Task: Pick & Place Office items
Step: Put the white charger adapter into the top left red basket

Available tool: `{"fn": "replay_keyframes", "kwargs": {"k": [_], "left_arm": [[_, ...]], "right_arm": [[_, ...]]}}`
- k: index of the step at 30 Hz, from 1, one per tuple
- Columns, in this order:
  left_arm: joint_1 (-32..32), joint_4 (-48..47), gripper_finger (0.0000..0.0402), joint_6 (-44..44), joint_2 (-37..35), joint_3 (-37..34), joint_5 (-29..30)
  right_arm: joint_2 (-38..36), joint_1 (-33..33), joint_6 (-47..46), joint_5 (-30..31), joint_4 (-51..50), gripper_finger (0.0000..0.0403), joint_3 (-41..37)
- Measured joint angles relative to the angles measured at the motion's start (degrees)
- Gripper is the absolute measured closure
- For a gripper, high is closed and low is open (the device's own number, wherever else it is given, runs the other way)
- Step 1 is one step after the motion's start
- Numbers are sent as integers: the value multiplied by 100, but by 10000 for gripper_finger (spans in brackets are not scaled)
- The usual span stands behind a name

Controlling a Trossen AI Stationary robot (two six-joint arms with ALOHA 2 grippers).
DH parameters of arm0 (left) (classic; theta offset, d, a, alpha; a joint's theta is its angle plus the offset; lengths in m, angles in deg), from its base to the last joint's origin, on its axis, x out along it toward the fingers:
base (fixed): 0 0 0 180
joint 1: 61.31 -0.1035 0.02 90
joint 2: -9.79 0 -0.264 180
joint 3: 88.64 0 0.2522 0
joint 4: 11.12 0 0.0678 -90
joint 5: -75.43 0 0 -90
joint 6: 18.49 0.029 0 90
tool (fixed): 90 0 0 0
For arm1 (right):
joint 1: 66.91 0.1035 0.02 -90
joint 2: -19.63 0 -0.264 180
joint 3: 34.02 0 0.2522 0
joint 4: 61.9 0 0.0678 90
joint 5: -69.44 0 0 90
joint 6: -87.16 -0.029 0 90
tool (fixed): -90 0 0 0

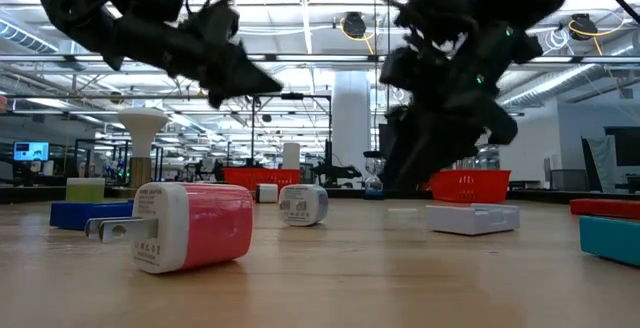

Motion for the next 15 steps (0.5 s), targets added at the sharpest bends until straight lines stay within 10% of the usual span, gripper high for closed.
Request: {"fn": "replay_keyframes", "kwargs": {"k": [7, 15], "left_arm": [[-1004, -2949, 365, 174, -124, 552, -86], [-1314, -3713, 221, 931, 601, 878, -88]], "right_arm": [[-169, -643, 256, -2, 1429, 312, -639], [-175, -1057, 628, 1, 2153, 379, -679]]}}
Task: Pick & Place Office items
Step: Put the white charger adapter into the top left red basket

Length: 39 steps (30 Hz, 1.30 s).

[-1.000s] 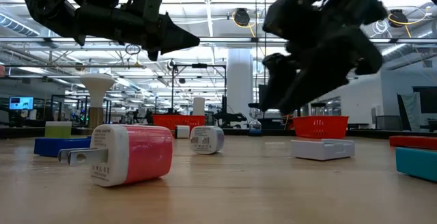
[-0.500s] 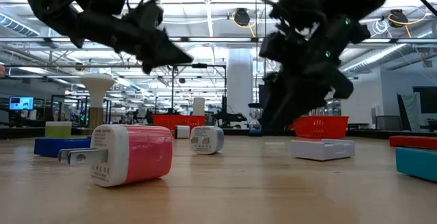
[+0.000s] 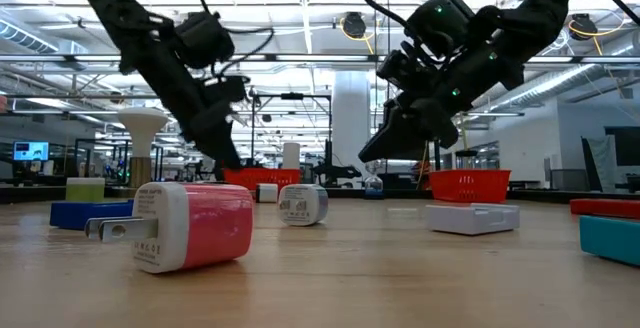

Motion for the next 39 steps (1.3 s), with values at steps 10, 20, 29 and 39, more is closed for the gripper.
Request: {"fn": "replay_keyframes", "kwargs": {"k": [10, 20, 29, 39], "left_arm": [[-129, 1226, 137, 890, 953, -1, 347], [-125, 1449, 240, 1208, 1393, 10, 83], [-127, 1374, 368, 1346, 1365, 7, -146], [-125, -1777, 380, 875, 644, 1266, -52]], "right_arm": [[0, 7, 160, -3, 2, 383, 0], [0, 7, 277, -2, 2, 383, 0], [1, 9, 311, 4, 2, 383, 0], [2, 9, 313, 9, 2, 383, 0]]}}
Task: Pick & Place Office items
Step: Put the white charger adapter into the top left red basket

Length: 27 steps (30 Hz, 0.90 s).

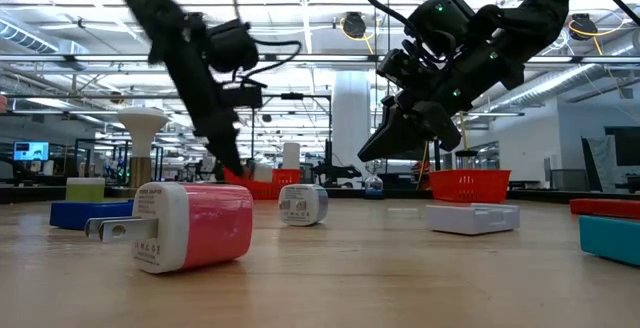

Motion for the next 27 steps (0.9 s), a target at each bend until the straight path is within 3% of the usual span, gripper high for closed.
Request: {"fn": "replay_keyframes", "kwargs": {"k": [6, 12, 20, 27], "left_arm": [[31, -3700, 378, -241, 242, 1860, -270], [-2, -6095, 377, -427, 1206, 3116, -315], [-10, -6847, 376, 22, 2506, 3406, -426], [-10, -6814, 375, 178, 2856, 3421, -503]], "right_arm": [[0, 0, 1, 4, 3, 383, 0], [0, 2, 1, -4, 87, 383, 0], [0, 75, 94, -8, 104, 383, 0], [0, 83, 147, -7, 128, 383, 0]]}}
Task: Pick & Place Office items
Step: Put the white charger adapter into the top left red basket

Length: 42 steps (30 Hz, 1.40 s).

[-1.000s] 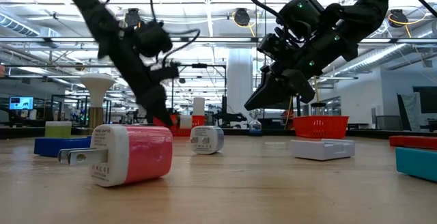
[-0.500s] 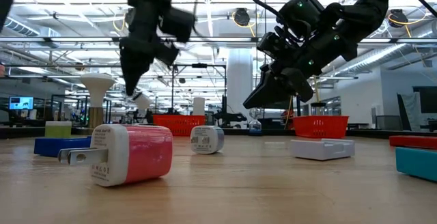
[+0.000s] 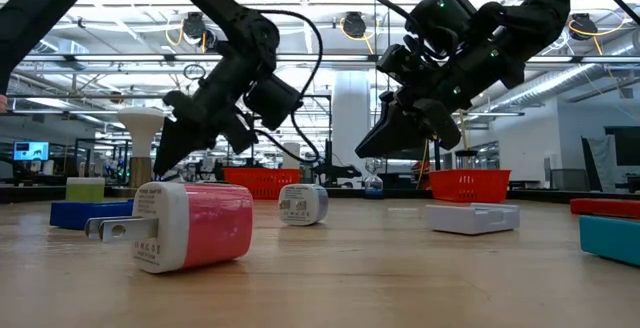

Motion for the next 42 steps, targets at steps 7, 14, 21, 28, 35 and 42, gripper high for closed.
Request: {"fn": "replay_keyframes", "kwargs": {"k": [7, 14, 21, 28, 35, 42], "left_arm": [[7, 209, 353, -66, -17, 0, 87], [9, 166, 261, -127, -12, 6, 312], [12, 181, 189, -108, -147, 140, 395], [22, 1598, 216, 403, -1308, -686, 159], [-43, 3592, 221, 495, -2497, -2749, 498], [-42, 5895, 170, 501, -2980, -4183, 509]], "right_arm": [[0, 0, 0, -2, 5, 383, 0], [0, -2, 0, -2, 3, 383, 0], [0, 0, -3, -4, 1, 383, 0], [0, 0, -66, -4, -28, 383, 0], [0, 0, -61, -4, -23, 383, 0], [0, -2, -52, -4, -1, 383, 0]]}}
